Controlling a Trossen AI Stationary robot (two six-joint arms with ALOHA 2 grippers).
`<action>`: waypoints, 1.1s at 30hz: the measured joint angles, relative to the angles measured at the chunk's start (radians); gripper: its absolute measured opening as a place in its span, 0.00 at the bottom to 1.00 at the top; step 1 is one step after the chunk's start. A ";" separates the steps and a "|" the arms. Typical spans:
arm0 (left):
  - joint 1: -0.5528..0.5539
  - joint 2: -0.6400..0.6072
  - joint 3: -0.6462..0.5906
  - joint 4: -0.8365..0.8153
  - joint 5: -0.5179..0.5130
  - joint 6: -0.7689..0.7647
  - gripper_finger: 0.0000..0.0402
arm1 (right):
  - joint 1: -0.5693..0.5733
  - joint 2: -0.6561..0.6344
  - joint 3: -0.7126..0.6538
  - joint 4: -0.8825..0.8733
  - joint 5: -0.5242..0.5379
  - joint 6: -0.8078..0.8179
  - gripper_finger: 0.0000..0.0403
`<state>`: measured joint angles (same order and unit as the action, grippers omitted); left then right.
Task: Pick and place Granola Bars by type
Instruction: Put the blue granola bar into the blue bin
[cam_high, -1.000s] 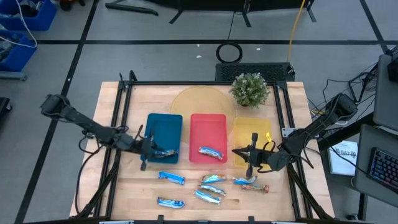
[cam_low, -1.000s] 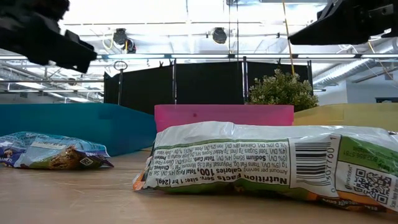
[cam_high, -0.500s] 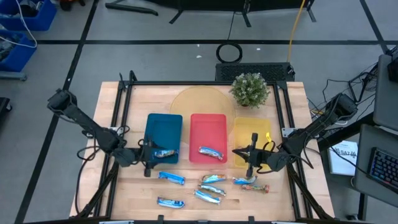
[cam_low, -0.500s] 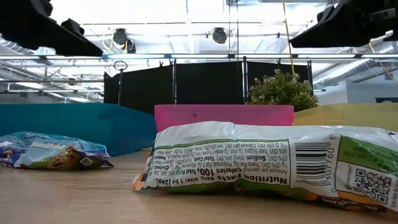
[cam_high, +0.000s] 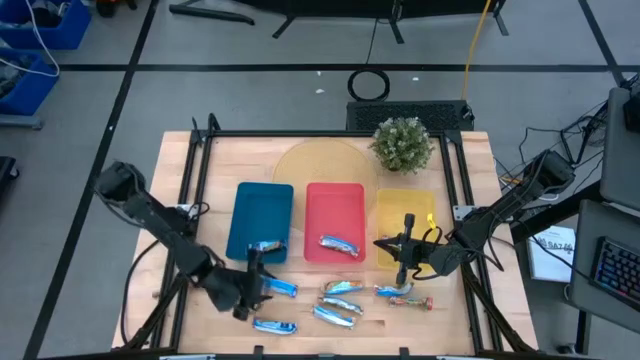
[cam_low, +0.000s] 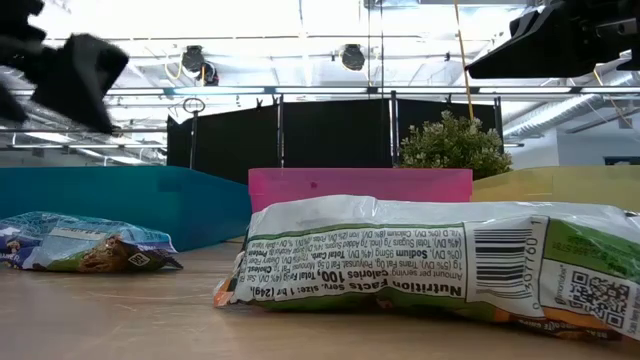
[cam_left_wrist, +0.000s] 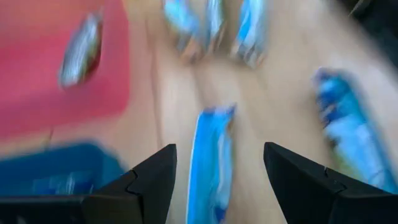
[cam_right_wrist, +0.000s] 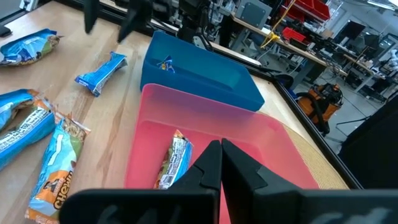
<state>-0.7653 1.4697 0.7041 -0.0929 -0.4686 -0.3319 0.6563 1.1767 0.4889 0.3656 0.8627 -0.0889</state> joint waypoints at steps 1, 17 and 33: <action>0.001 0.023 0.029 -0.069 -0.003 -0.044 0.62 | 0.000 0.000 0.000 0.000 0.000 0.003 0.00; 0.050 0.239 0.156 -0.283 0.091 -0.187 0.62 | 0.000 0.000 0.000 -0.004 0.000 0.017 0.00; 0.099 0.224 0.155 -0.262 0.309 -0.136 0.15 | 0.000 0.000 0.000 -0.004 -0.002 0.031 0.00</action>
<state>-0.6659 1.6938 0.8595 -0.3554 -0.1597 -0.4681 0.6563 1.1767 0.4885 0.3614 0.8604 -0.0574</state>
